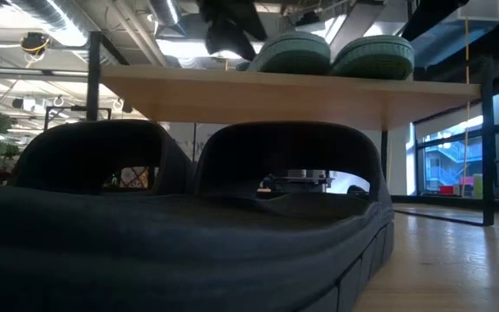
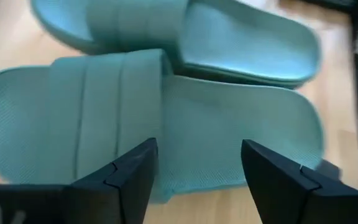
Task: Pick and place slides into the shelf
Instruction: Put the left black slipper under the shelf
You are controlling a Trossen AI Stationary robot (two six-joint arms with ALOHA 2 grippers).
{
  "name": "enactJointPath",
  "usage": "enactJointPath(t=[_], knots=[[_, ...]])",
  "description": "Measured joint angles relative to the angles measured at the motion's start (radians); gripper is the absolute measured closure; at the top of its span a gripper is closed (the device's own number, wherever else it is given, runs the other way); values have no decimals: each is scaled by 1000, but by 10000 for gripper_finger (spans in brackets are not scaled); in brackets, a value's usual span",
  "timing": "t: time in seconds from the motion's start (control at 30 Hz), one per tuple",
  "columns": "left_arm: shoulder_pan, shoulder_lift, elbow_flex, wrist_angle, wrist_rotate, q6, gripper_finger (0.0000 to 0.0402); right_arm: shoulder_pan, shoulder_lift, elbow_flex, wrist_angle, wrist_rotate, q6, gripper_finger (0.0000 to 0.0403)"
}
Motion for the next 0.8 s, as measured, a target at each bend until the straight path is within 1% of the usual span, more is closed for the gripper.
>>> enactJointPath(t=[0.1, 0.27, 0.4, 0.47, 0.67, 0.8], knots=[[-29, -3, 0, -53, -48, -28, 175, 0, 0, 0, -1, 0, -2, 314], [-69, -25, -3, -64, -100, -28, 175, 0, 0, 0, -1, 0, -3, 314], [-80, -50, -3, -61, -203, -4, 175, 0, 0, 0, -1, 0, -4, 314], [-78, -61, -2, -66, -234, -3, 175, 0, 0, 0, -1, 0, 0, 314], [-80, -65, -2, -152, -240, -1, 175, 0, 0, 0, -1, 0, 0, 314], [-79, -65, -2, -232, -265, -44, 175, 0, 0, 0, -1, 0, -10, 314]])
